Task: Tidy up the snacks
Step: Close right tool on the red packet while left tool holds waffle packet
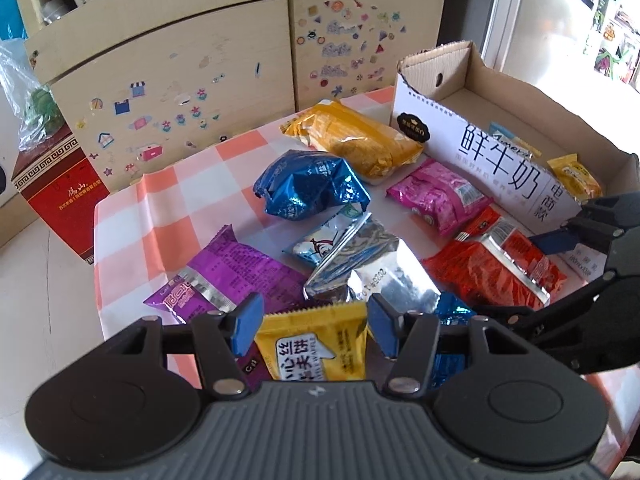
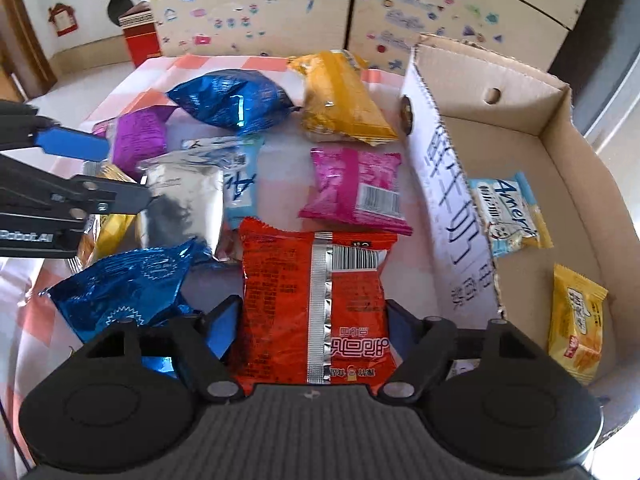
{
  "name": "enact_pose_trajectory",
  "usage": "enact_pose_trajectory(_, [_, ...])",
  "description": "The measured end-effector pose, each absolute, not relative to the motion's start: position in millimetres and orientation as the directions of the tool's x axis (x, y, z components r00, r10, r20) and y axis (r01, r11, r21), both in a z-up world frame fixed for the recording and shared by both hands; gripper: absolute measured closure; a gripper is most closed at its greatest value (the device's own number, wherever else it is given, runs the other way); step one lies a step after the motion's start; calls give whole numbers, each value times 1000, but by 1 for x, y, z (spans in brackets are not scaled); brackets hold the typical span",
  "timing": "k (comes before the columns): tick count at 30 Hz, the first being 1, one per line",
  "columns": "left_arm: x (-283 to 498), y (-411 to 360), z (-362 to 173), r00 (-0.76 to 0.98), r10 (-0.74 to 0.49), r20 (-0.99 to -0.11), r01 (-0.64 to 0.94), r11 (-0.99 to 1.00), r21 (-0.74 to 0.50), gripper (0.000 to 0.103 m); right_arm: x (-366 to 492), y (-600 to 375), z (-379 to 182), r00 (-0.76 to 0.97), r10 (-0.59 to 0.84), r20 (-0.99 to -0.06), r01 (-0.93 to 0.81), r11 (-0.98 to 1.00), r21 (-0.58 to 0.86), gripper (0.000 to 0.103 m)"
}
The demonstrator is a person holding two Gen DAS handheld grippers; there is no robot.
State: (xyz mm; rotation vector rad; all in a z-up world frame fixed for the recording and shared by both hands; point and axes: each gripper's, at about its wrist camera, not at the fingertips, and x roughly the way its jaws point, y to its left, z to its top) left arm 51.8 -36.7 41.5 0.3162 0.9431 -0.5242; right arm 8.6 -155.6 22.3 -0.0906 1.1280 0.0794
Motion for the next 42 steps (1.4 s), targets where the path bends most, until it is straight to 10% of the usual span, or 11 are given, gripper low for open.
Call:
enact_pose_trajectory(30, [25, -4, 25, 314, -334, -889, 712, 702, -13, 23, 14, -152, 15, 386, 46, -921, -126, 992, -4, 18])
enact_pose_trajectory(37, [23, -7, 6, 331, -270, -904, 718, 694, 56, 23, 16, -152, 14, 392, 46, -919, -122, 993, -3, 19])
enact_pose_trajectory(42, [23, -5, 6, 301, -303, -904, 726, 688, 11, 43, 14, -156, 16, 399, 51, -915, -112, 994, 7, 27])
